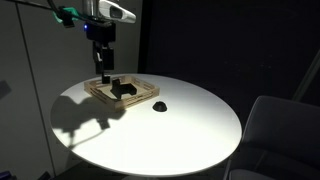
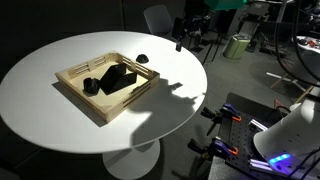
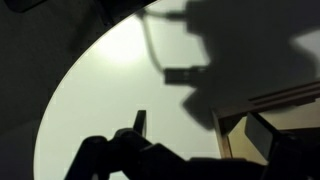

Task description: Push the black object on the table to the left then take the frame off the tray and put it on the table

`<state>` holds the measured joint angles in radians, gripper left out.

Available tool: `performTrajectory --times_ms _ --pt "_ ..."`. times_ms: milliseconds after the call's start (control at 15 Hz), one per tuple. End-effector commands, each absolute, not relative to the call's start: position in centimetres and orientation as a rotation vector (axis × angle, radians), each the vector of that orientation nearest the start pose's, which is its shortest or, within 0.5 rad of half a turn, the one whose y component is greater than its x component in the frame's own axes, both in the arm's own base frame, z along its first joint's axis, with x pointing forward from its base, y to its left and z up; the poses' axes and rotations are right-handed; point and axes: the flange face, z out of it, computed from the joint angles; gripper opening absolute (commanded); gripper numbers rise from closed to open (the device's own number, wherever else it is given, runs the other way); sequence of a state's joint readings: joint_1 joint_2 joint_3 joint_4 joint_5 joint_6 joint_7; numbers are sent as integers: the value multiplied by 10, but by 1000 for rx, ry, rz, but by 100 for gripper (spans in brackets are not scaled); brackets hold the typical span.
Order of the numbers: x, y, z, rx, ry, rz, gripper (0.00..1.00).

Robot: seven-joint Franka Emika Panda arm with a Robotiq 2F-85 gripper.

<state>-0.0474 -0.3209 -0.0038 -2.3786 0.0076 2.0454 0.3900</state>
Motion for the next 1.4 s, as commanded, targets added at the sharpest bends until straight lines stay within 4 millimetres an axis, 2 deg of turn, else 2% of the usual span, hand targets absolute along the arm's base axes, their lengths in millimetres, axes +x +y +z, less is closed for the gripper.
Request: performTrajectory --times_ms 0,600,1000,1333 --pt "440 -9 453 -3042 610 11 100" --pt "470 1 441 -3074 490 -58 100" --pt "501 5 429 -3097 385 -30 100" --pt "529 14 432 -3115 350 -41 100"
